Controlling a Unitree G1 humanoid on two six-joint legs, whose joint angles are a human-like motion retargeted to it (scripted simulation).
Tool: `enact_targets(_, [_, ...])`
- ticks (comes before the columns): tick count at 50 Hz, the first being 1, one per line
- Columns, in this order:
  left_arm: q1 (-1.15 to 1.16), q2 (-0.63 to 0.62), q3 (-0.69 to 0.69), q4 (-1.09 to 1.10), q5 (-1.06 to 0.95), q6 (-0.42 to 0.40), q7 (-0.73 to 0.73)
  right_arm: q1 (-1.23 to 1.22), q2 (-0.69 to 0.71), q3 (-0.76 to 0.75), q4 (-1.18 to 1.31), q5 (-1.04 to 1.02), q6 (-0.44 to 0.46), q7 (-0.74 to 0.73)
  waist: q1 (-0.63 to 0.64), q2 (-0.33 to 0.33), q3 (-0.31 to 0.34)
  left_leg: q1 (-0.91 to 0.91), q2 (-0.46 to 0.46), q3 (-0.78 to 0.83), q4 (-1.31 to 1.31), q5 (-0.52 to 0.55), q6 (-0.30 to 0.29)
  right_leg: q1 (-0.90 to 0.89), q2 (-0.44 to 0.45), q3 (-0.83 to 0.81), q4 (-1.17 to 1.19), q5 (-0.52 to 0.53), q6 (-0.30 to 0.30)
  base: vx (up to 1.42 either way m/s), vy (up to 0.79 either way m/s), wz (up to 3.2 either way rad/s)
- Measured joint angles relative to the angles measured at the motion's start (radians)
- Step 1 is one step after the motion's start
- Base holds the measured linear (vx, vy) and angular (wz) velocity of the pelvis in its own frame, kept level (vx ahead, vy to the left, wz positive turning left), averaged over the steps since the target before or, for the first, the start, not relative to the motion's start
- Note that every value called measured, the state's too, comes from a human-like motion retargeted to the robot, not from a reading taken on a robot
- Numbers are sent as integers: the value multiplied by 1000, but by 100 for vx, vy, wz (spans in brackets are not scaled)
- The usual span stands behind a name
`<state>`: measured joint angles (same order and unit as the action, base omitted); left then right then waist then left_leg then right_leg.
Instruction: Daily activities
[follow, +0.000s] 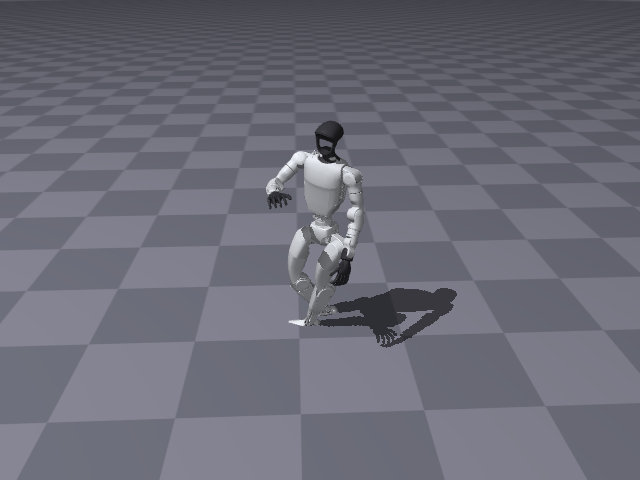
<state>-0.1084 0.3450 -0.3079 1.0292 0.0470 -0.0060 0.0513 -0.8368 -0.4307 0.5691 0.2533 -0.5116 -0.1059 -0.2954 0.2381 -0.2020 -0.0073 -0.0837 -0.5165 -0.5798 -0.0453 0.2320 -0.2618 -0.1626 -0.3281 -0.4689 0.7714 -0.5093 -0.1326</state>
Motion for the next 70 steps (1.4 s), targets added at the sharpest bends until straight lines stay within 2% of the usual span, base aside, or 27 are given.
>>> enact_targets(8, [-13, 0, 32, 20, -14, 1, -5, 52, -110, -221, -324, 114, 5, -122, -44, -5, 5, 15, -4, 18, -3, 30, 0, 11, -4, -6, 16, 21, -2, -2, 3, 18])
enact_targets(15, [-36, 11, 29, 19, -9, 0, 8, 234, -163, -292, -303, 216, 15, -106, -54, -7, 25, 30, -4, 29, -6, 47, 0, 27, -3, -17, 18, 28, -4, 0, 1, 5])
enact_targets(25, [-27, 2, -8, -22, -15, -9, 23, 372, -151, -191, -69, 290, 8, 1, -13, 17, 58, 69, -4, 27, -10, 63, 0, 64, -5, -32, 18, 45, -11, 0, 1, 12])
enact_targets(40, [14, -2, -66, -45, 16, -35, 42, 160, 76, 98, 138, 11, -5, 27, 24, 51, 76, 109, -5, 13, -14, 97, 0, 99, -8, -44, 41, 85, -37, 0, 2, 22])
enact_targets(48, [15, 4, -60, -63, 25, -36, 46, 100, 102, 134, 188, -35, -5, 37, 31, 56, 91, 141, -5, -2, -15, 114, 0, 127, -12, -65, 49, 107, -46, -1, 2, 25])
enact_targets(55, [37, 8, -23, -63, 36, -16, 30, 11, 54, -26, 23, 101, -11, -55, 7, 49, 99, 158, -5, 20, -17, 142, 0, 152, -6, -73, 45, 118, -49, 0, 0, 3])
enact_targets(62, [71, 18, 15, -54, 57, -6, -3, -40, -48, -292, -348, 145, -16, -202, -24, 47, 110, 177, -6, 21, -18, 158, 0, 173, -3, -72, 46, 137, -51, 0, 0, 0])
enact_targets(66, [73, 28, 40, -74, 70, -6, -7, 5, -66, -401, -522, 144, -11, -241, -31, 45, 128, 187, -6, 14, -18, 162, 0, 184, -1, -73, 42, 146, -52, 0, 0, 14])
enact_targets(70, [96, 53, 61, -108, 79, -6, 5, 115, -49, -443, -601, 191, -14, -230, -28, 45, 159, 199, -6, 19, -18, 174, 0, 195, -3, -78, 44, 159, -53, -1, 2, 20])
